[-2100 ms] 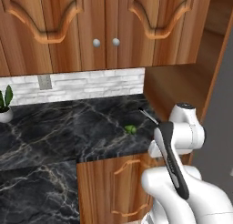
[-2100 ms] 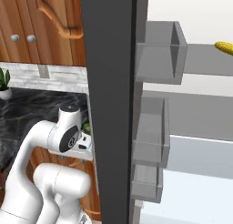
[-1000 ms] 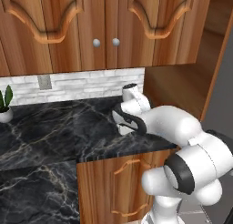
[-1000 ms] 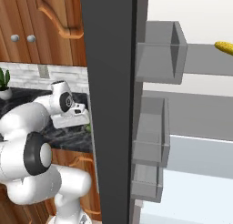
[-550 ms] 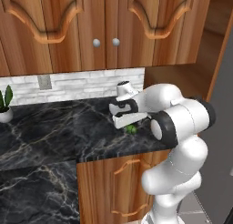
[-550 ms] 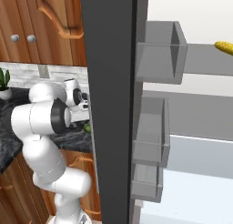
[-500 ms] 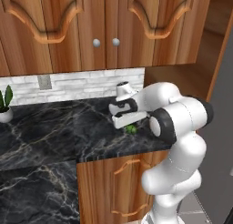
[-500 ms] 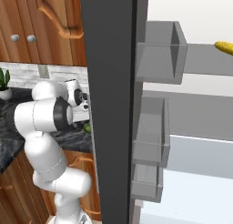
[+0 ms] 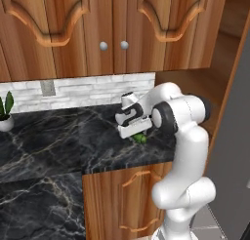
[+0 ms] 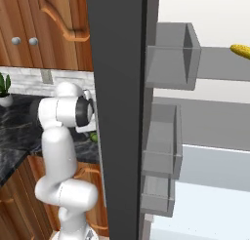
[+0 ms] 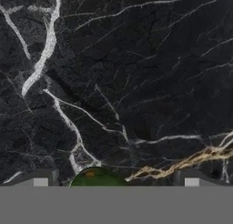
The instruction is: Place the lime and avocado inside the fridge drawer. Close the drawer after placing the vegetables.
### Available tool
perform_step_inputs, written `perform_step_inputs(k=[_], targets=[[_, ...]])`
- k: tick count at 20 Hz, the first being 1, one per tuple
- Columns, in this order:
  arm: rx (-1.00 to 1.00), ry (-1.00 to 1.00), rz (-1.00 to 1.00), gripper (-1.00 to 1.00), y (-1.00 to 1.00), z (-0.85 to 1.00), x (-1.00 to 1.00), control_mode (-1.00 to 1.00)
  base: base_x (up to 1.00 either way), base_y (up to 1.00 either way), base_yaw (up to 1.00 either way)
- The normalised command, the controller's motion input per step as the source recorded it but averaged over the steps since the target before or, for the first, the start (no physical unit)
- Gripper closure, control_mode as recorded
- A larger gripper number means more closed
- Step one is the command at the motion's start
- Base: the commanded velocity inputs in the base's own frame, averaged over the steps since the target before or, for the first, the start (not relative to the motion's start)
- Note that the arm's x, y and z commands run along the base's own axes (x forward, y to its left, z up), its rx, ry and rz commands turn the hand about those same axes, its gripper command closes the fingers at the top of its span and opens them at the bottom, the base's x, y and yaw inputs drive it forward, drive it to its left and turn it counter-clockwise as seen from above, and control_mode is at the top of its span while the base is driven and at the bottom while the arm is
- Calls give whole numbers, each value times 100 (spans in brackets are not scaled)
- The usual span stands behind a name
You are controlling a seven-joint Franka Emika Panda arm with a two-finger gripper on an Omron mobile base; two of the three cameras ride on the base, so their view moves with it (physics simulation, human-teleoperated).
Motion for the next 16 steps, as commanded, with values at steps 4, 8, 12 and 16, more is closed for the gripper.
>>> perform_step_inputs(k=[4, 8, 12, 16], targets=[[0, 0, 0, -100, -19, -34, 0, -100, 0, 0, 0], [0, -4, 1, 100, -10, -59, -20, -100, 0, 0, 0], [2, -25, -2, 100, 5, 21, -70, -100, 0, 0, 0], [0, -40, 0, 100, 23, 94, -74, -100, 0, 0, 0]])
